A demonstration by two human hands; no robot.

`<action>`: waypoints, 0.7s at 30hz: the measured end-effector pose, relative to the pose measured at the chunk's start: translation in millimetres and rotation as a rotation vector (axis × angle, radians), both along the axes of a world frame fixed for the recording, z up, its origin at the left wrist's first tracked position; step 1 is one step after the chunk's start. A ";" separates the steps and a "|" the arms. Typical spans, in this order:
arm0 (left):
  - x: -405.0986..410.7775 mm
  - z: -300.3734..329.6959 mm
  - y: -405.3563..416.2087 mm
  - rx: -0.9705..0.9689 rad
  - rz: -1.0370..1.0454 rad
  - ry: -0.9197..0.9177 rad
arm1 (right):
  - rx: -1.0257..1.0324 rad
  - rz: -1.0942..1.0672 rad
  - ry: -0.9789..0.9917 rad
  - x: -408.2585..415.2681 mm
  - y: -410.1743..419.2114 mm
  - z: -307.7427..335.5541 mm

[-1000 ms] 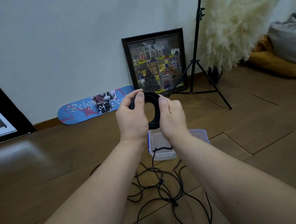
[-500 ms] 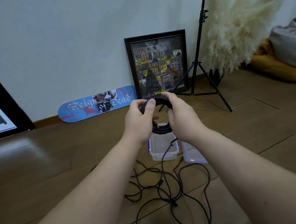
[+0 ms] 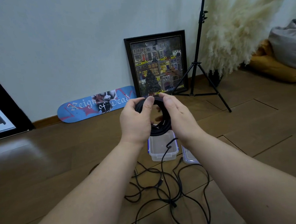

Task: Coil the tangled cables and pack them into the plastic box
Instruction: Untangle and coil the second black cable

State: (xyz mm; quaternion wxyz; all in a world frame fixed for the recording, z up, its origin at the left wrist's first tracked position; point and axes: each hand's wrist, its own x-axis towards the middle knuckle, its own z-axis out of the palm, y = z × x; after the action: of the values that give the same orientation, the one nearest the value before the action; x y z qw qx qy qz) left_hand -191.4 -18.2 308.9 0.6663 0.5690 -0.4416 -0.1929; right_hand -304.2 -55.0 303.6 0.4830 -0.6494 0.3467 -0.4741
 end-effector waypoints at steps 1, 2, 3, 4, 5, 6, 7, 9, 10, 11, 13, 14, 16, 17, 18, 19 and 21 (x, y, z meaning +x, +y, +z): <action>-2.7 -0.3 -0.2 -0.017 0.016 0.002 | 0.045 -0.029 -0.034 2.5 0.7 -0.7; -5.3 -0.5 -0.1 -0.031 0.031 0.005 | 0.092 -0.051 -0.056 4.6 1.5 -0.7; -7.9 -1.6 -0.2 -0.041 0.047 0.005 | 0.134 -0.067 -0.071 5.8 2.5 -0.7; -10.1 -2.2 0.3 -0.046 0.056 0.011 | 0.147 -0.089 -0.071 6.3 3.2 -1.0; -11.6 -3.5 0.3 -0.045 0.053 0.018 | 0.115 -0.125 -0.042 5.6 4.0 -0.7; -13.1 -3.6 1.0 -0.040 0.038 0.027 | 0.038 -0.179 0.014 4.7 4.7 -0.3; -14.5 -3.0 2.0 -0.033 0.018 0.039 | -0.048 -0.229 0.053 3.6 5.0 -0.9; -15.2 -0.9 3.3 -0.018 -0.027 0.050 | -0.152 -0.269 0.071 1.6 4.5 -1.7; -14.6 0.6 3.8 -0.007 -0.047 0.043 | -0.173 -0.266 0.076 0.7 3.3 -1.8; -13.0 1.4 3.8 0.001 -0.068 0.037 | -0.188 -0.262 0.088 0.0 1.3 -2.1; -10.7 3.9 4.9 0.019 -0.129 0.075 | -0.227 -0.260 0.129 -1.3 -1.3 -1.5; -10.1 5.0 6.1 0.036 -0.171 0.118 | -0.255 -0.257 0.156 -2.4 -1.7 -0.7; -11.2 5.5 8.5 0.058 -0.251 0.167 | -0.306 -0.247 0.214 -4.8 -1.7 0.8; -12.1 4.6 9.2 0.061 -0.277 0.169 | -0.315 -0.241 0.231 -5.2 -1.7 0.8; -12.6 3.5 9.7 0.057 -0.284 0.163 | -0.311 -0.235 0.237 -5.3 -1.4 0.6; -11.9 3.0 9.5 0.046 -0.271 0.141 | -0.299 -0.228 0.232 -5.1 -0.4 0.7; -9.4 2.4 7.2 0.020 -0.210 0.075 | -0.247 -0.204 0.193 -4.3 0.5 0.7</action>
State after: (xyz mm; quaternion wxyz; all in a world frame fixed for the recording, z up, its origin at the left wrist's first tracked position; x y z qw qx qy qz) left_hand -200.8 -11.0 311.3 0.6528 0.5186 -0.4718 -0.2870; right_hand -308.5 -54.5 304.3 0.3136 -0.7077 0.3946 -0.4950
